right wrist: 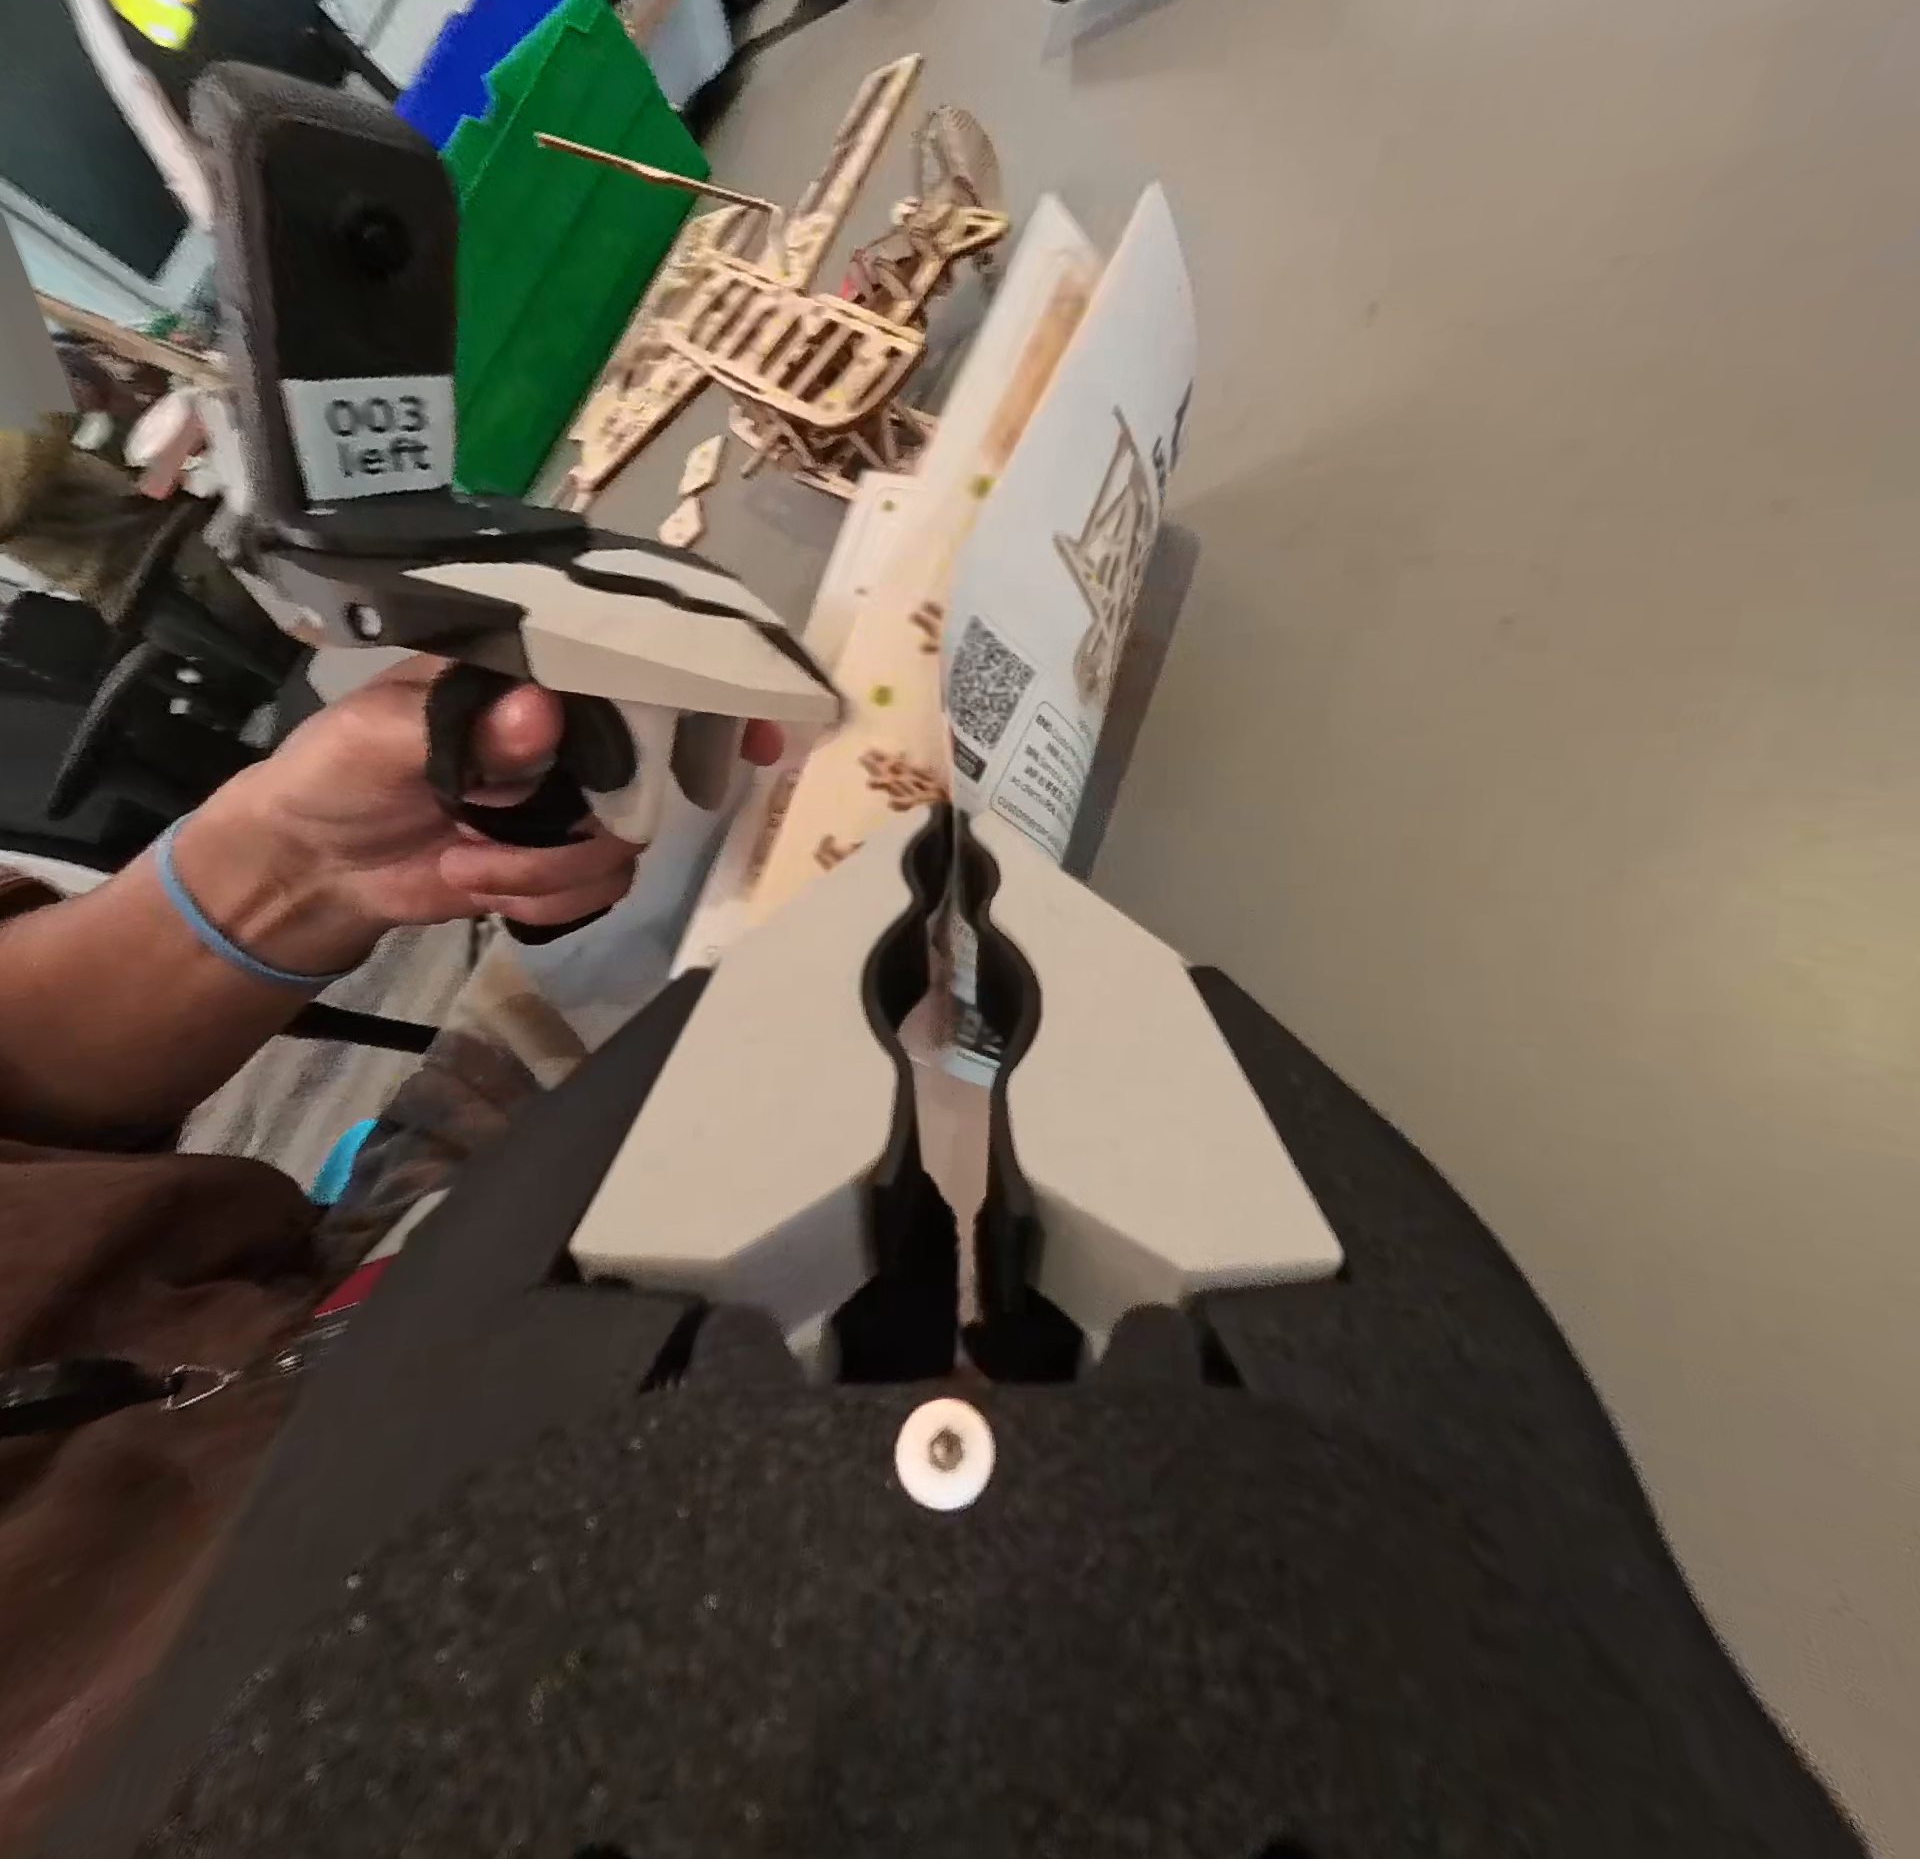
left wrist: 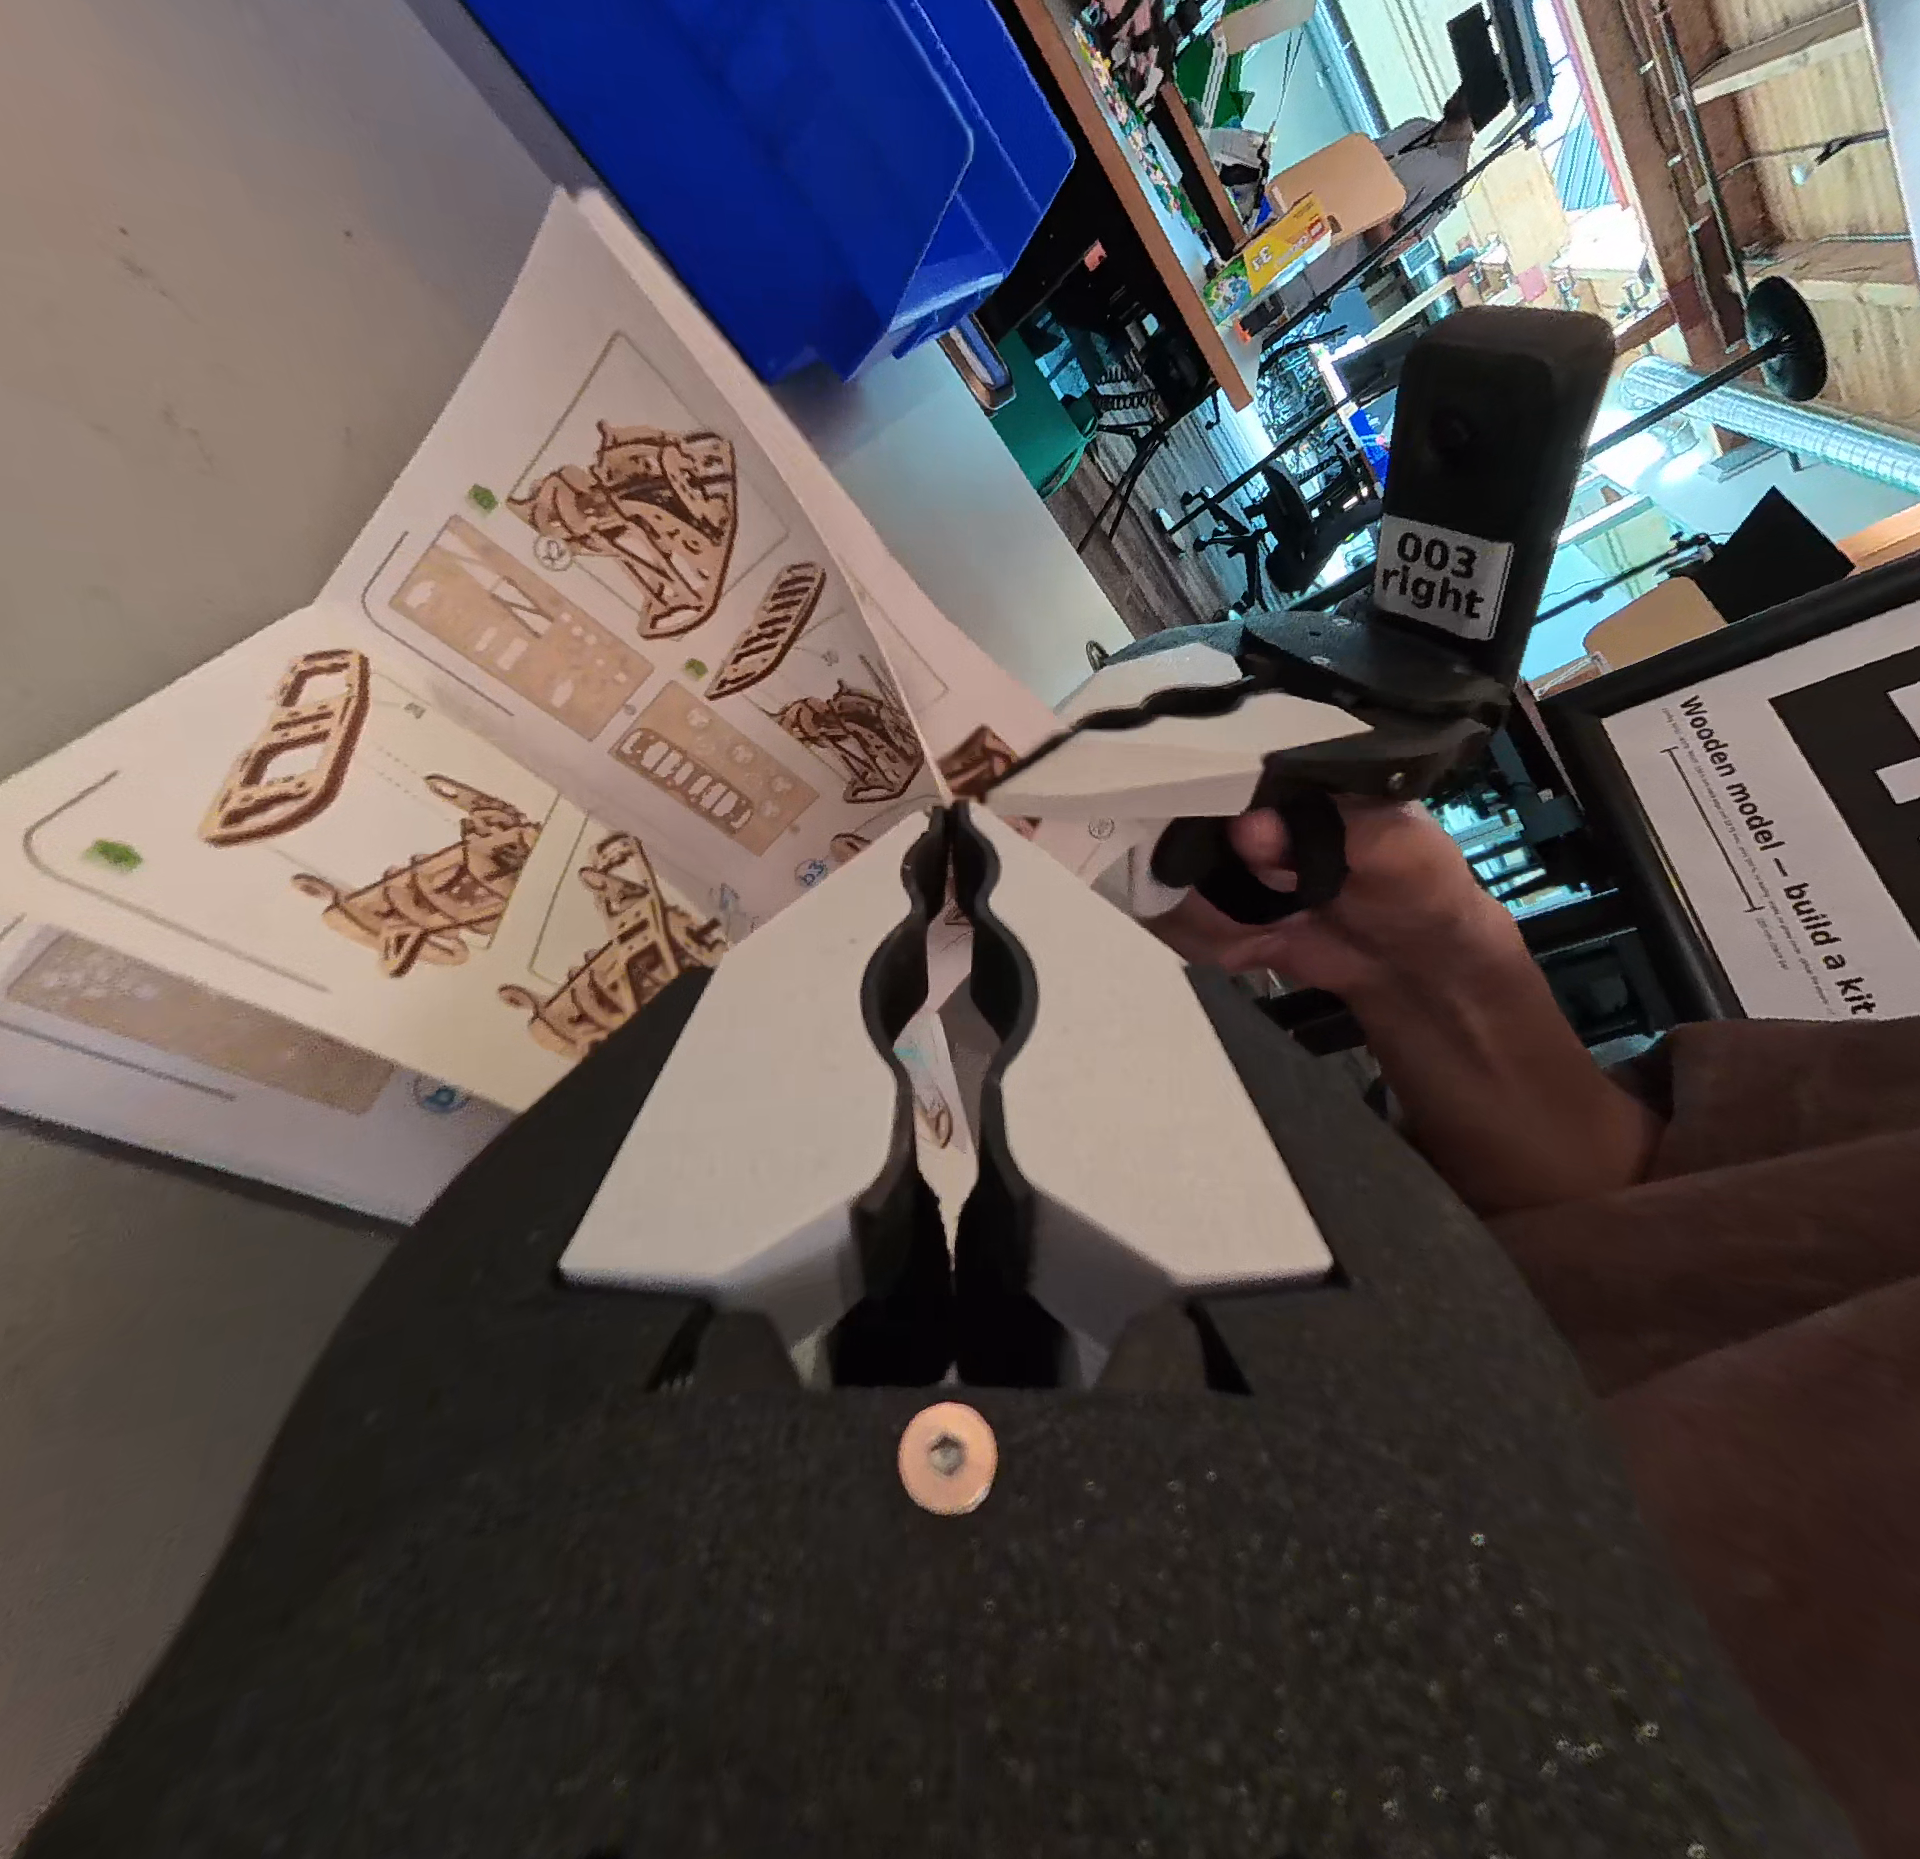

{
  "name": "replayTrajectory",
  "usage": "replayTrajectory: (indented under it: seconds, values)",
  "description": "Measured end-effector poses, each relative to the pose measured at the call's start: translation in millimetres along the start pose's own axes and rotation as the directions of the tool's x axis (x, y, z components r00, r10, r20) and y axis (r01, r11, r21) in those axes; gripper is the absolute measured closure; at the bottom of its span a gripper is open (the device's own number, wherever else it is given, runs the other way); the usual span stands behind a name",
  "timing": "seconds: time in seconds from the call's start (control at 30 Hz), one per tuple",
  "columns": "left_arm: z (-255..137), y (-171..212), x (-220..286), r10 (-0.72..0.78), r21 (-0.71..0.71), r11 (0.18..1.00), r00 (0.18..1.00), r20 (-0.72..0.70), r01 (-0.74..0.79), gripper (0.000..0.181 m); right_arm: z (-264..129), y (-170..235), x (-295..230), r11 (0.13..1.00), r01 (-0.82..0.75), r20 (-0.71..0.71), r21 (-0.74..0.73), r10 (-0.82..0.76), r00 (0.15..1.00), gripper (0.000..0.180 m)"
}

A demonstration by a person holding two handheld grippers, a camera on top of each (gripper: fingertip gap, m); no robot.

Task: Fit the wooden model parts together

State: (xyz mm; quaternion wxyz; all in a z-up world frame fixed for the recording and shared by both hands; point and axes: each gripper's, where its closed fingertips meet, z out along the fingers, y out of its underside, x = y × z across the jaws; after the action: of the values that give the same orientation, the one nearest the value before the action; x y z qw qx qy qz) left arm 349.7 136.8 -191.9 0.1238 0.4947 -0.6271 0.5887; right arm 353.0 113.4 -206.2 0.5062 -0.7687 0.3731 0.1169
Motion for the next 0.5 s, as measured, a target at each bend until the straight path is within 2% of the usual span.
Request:
replayTrajectory:
  seconds: [0.03,0.13,0.2,0.3,0.5]
  values:
    - [-1,1,-1,-0.005,0.001,1.000,1.000,0.002,0.005,0.181,-1,1,5,1.000,0.009,-0.030,-0.004,-0.009,1.000,0.180]
    - [-3,3,0,-0.027,0.006,1.000,1.000,-0.015,0.027,0.181,-3,3,11,1.000,0.012,-0.062,-0.018,-0.013,0.998,0.180]
    - [-1,2,3,-0.046,0.015,0.999,0.998,-0.037,0.047,0.181,-3,-1,2,1.000,-0.011,0.003,0.003,0.011,1.000,0.179]
    - [4,2,7,-0.039,0.013,0.999,0.998,-0.048,0.039,0.181,-1,0,-15,0.999,-0.037,0.115,-0.008,0.037,0.993,0.167]
    - [8,1,9,-0.069,0.029,0.997,0.994,-0.079,0.071,0.181,-1,2,-18,0.999,-0.044,0.151,-0.016,0.046,0.987,0.160]
